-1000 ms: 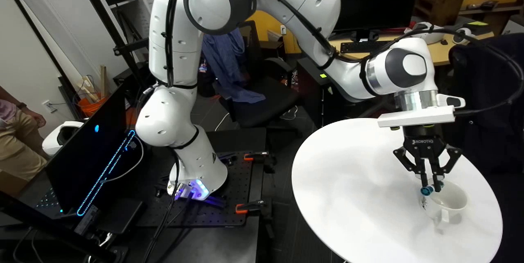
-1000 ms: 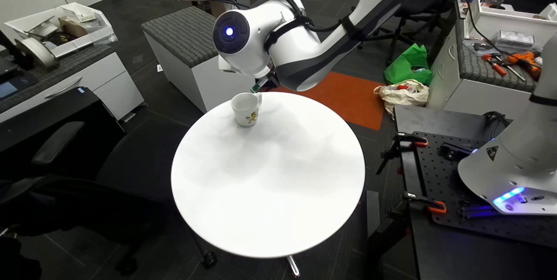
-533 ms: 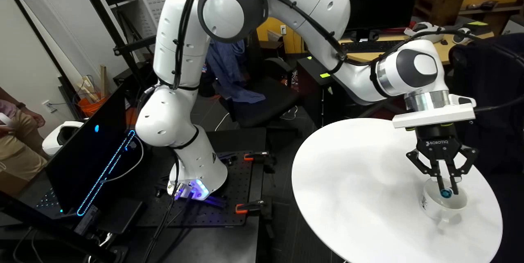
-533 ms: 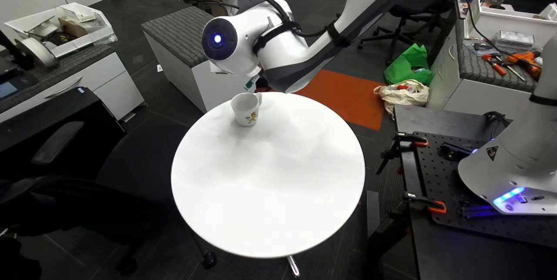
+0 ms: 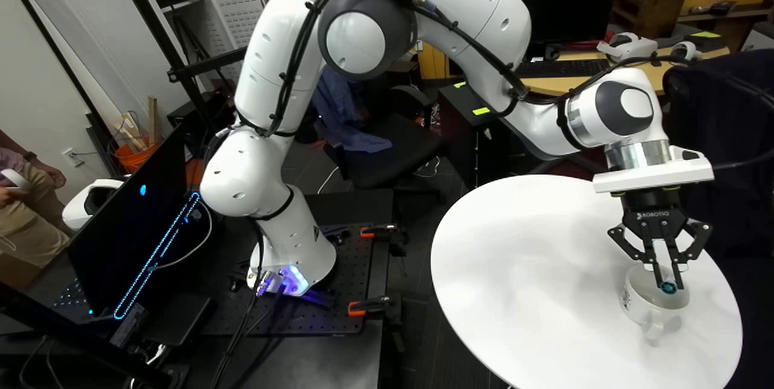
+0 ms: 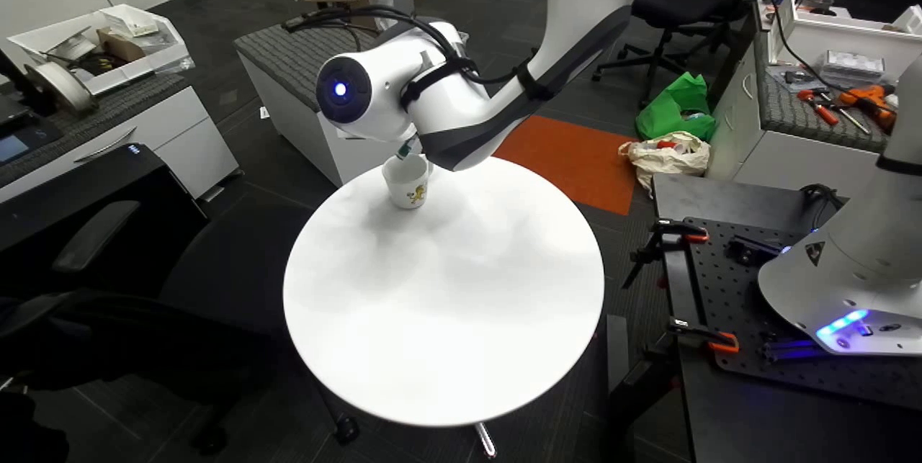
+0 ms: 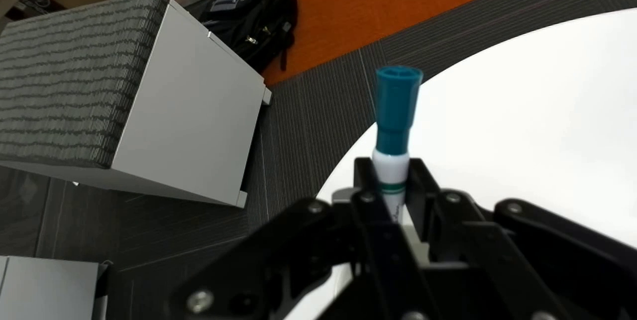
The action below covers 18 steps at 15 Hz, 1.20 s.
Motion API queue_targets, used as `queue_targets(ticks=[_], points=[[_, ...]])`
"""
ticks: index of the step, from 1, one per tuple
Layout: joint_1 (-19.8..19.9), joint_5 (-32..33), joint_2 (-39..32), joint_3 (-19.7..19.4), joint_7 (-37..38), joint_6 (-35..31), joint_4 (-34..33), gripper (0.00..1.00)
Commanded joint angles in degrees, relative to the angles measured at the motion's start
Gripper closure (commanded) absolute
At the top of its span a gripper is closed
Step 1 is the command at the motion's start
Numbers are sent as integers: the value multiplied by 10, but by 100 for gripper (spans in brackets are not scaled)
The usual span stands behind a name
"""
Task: Put the marker inside the mug cup
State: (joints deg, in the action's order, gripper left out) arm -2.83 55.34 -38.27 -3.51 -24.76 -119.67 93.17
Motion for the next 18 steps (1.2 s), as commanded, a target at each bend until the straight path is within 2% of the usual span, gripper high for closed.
queue_targets(ticks=[1, 18], points=[[4, 5, -29, 11, -26, 32, -44, 95], [4, -14, -100, 29, -73, 68, -114, 95]])
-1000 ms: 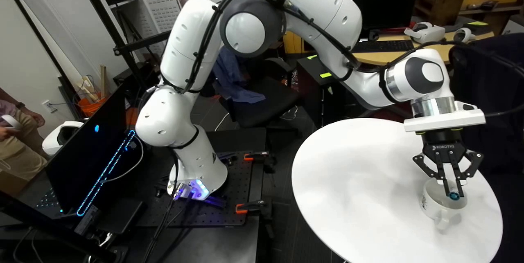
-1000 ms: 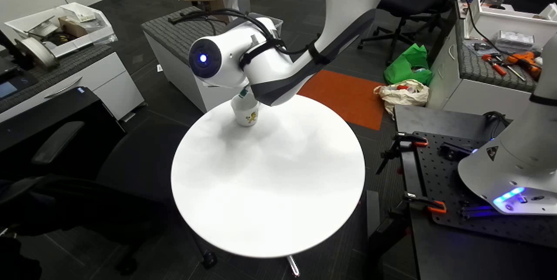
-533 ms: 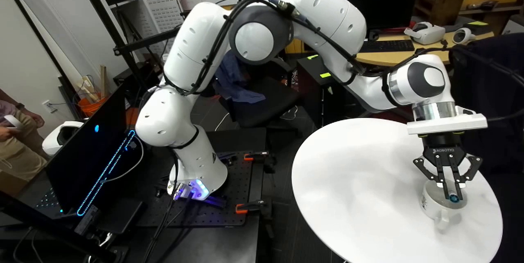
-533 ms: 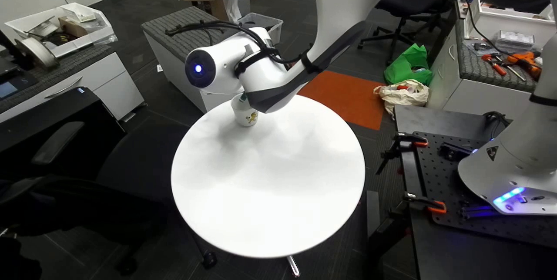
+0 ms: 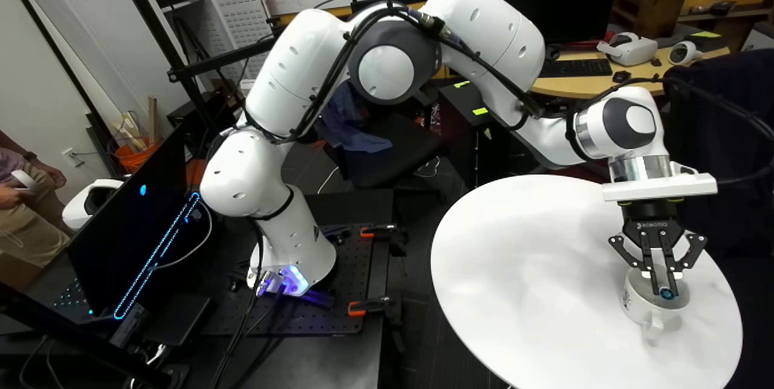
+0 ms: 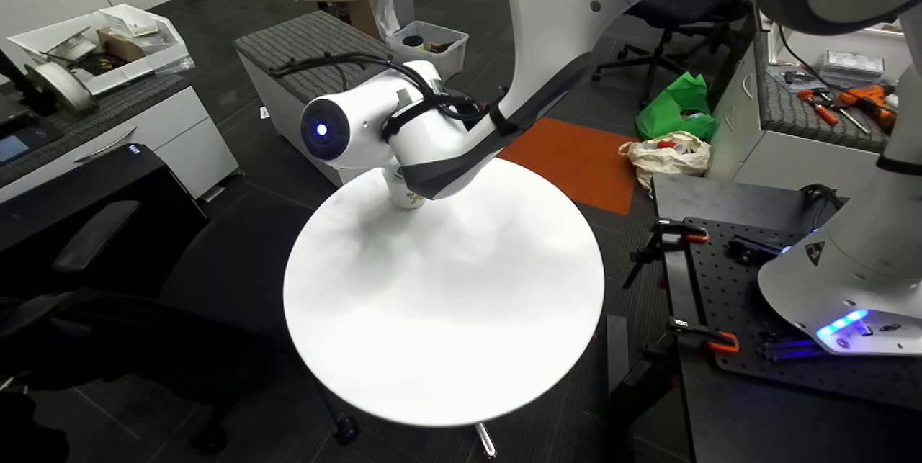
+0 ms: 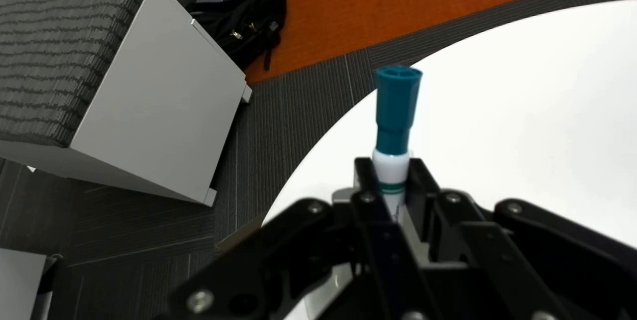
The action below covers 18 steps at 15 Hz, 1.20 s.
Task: Put the marker inside the mug cup
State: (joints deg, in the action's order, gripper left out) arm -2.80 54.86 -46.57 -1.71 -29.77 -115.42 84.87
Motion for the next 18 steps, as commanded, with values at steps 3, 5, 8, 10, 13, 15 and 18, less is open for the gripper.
queue_targets(ticks=[3, 5, 8, 10, 13, 15, 18], points=[[4, -11, -27, 12, -24, 24, -41, 95], [3, -13, -32, 14, -24, 23, -45, 95], [3, -13, -36, 15, -21, 22, -50, 53], [2, -12, -38, 14, -19, 23, -53, 39], [2, -12, -35, 13, -17, 23, -54, 17], [2, -12, -31, 12, -15, 23, -52, 2], [1, -10, -20, 10, -6, 24, -48, 0]])
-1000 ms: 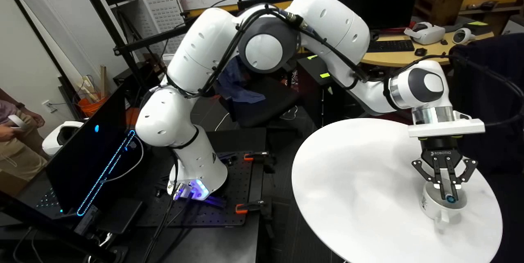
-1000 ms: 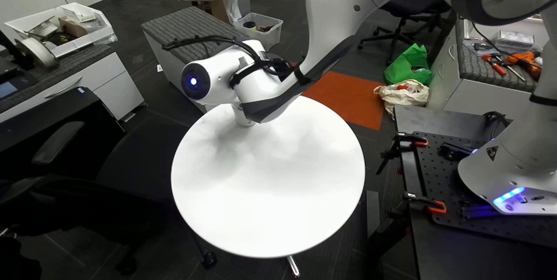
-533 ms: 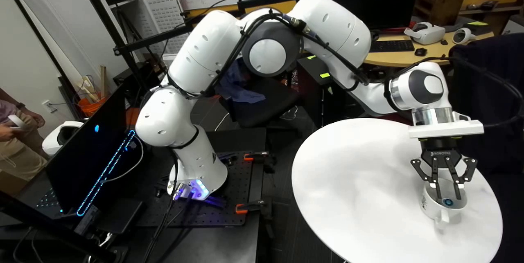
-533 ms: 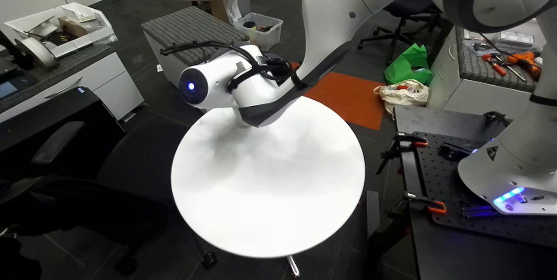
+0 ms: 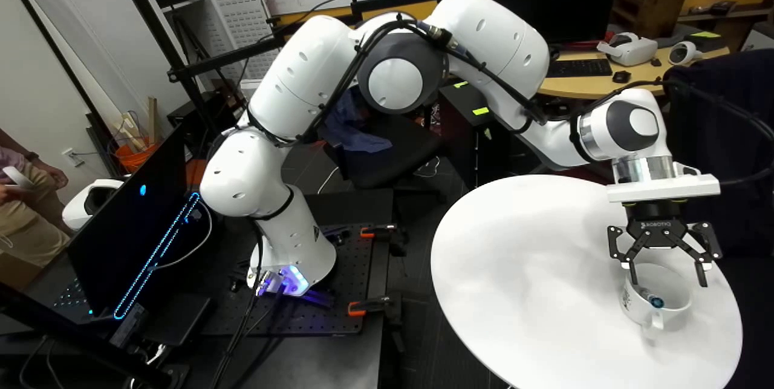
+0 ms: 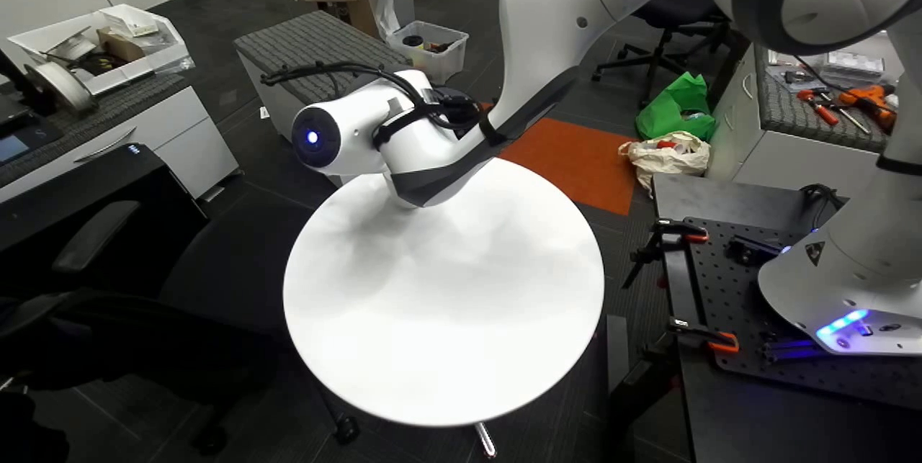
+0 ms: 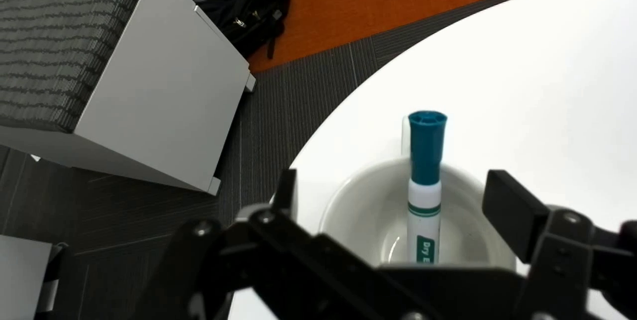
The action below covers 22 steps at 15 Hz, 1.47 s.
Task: Put the marker inside the mug cup
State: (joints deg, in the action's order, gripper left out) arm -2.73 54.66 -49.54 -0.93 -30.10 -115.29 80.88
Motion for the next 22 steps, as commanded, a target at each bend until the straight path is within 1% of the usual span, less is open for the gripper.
queue_targets(ticks=[1, 6, 9, 12, 14, 17, 22], points=[[0, -6, 14, 1, -1, 24, -6, 0], [-1, -1, 67, -3, 28, 19, 29, 0], [2, -11, 114, 1, 77, 6, 55, 0], [9, -42, 170, 13, 134, -24, 91, 0], [9, -56, 203, 15, 170, -60, 119, 0], [10, -71, 247, 13, 223, -132, 166, 0], [19, -115, 305, 11, 274, -298, 255, 0]])
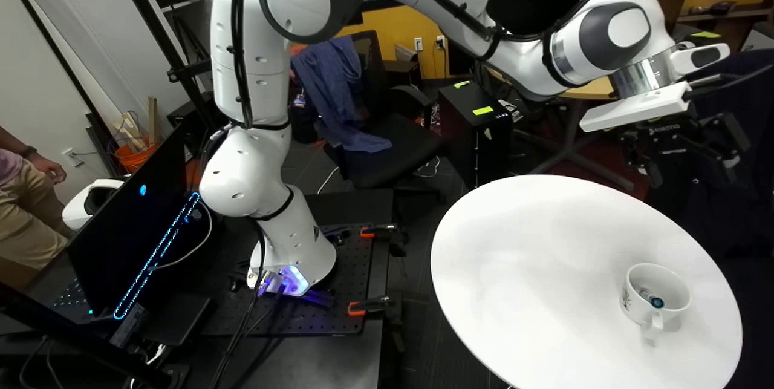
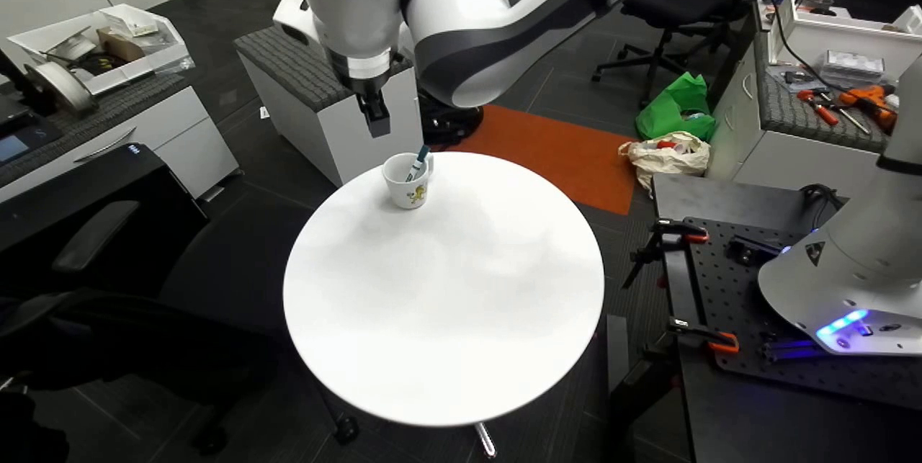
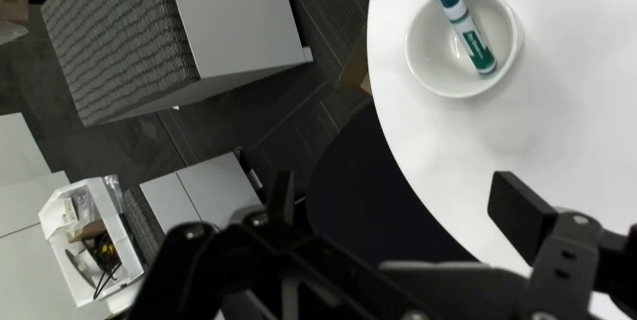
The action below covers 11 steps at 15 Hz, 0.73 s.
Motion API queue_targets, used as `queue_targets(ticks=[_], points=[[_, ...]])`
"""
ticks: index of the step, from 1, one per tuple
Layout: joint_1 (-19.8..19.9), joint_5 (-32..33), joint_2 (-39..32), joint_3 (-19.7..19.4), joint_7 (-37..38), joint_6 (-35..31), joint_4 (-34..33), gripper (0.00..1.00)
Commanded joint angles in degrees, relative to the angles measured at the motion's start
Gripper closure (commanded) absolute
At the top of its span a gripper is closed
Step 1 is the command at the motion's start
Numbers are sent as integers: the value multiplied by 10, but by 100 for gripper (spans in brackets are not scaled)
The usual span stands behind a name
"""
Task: Put the marker inside the mug cup
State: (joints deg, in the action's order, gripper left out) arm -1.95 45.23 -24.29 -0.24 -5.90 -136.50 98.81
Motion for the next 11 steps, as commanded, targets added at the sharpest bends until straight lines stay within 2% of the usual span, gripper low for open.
queue_targets(ticks=[1, 5, 6, 7, 8, 11], points=[[14, -35, 61, 4, 37, -122, 96, 0], [34, -131, 88, 10, 7, -270, 174, 0], [4, -108, 53, -14, 15, -219, 118, 0], [7, -125, 59, -15, 8, -245, 135, 0], [23, -116, 62, 0, 18, -254, 145, 0], [24, -118, 68, 1, 18, -256, 152, 0]])
